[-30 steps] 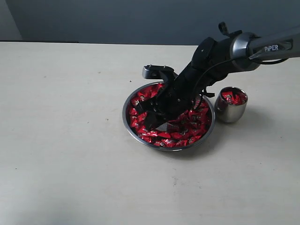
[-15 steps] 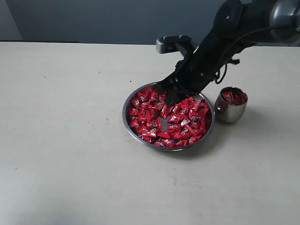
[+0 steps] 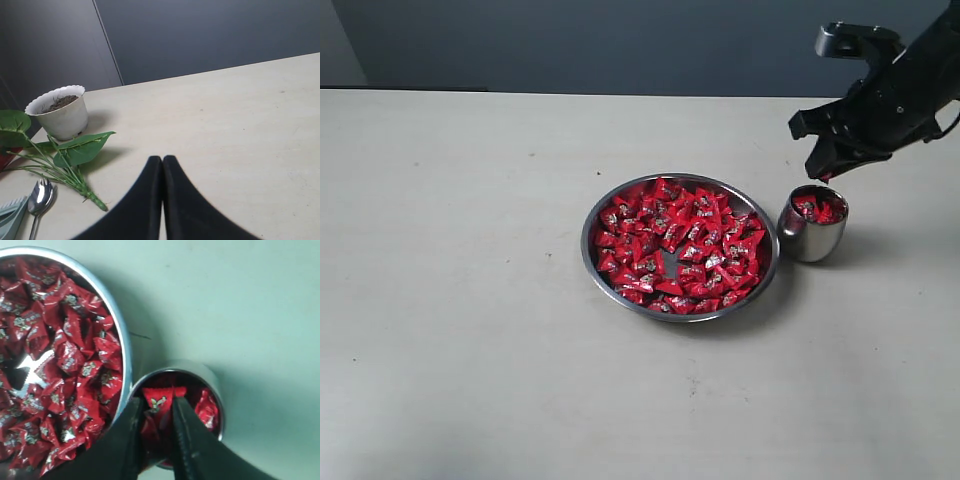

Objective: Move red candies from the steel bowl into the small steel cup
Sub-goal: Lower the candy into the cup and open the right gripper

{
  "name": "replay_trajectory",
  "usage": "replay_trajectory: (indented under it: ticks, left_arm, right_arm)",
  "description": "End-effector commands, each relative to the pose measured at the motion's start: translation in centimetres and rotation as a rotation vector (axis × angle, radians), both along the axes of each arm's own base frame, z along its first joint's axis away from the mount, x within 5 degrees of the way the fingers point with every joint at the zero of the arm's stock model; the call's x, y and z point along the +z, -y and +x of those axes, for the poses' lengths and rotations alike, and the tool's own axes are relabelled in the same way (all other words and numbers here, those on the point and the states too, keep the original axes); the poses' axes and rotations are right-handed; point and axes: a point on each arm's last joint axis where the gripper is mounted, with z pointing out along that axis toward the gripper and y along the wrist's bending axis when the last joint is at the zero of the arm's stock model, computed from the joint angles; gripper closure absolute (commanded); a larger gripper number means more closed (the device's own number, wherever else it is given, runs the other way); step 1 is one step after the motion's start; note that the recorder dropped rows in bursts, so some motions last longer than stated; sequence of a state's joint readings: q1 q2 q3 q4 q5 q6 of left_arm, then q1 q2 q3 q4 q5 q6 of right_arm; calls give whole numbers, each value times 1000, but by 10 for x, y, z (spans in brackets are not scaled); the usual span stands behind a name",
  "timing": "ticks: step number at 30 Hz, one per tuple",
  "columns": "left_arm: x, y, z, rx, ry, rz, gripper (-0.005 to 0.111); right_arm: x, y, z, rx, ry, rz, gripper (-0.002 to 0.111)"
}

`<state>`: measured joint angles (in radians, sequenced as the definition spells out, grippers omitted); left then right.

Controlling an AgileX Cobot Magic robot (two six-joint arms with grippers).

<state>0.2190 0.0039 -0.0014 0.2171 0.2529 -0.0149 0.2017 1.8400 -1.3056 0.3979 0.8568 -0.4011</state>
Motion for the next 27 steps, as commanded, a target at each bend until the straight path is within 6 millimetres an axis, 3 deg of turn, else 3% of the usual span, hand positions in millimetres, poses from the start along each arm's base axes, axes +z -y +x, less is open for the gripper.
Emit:
replay_trajectory:
  ticks: [1,13,15,16,17,18,24,27]
  left_arm:
    - [1,0,0,-5,15,4,106]
    - [1,0,0,-5,15,4,106]
    - [1,0,0,-5,15,4,106]
    - [1,0,0,-5,15,4,106]
    - [1,0,0,-5,15,4,106]
    - [1,0,0,-5,15,4,106]
    - [1,0,0,-5,15,4,106]
    - [1,0,0,-5,15,4,106]
  right_arm:
    - [-5,10,-1,-34,18,-12,108]
    - [-26,9,6,-41,-7,-19,108]
    - [-26,9,6,-41,-9,-16,94]
    - [-25,9,6,-39,-13,-16,77]
    - [-25,9,6,-39,-13,-16,71]
    - [-23,9,5,-38,-8,-14,65]
    - [7,10,-1,-49,67,4,71]
    - [20,0,-7,-66,56,104,71]
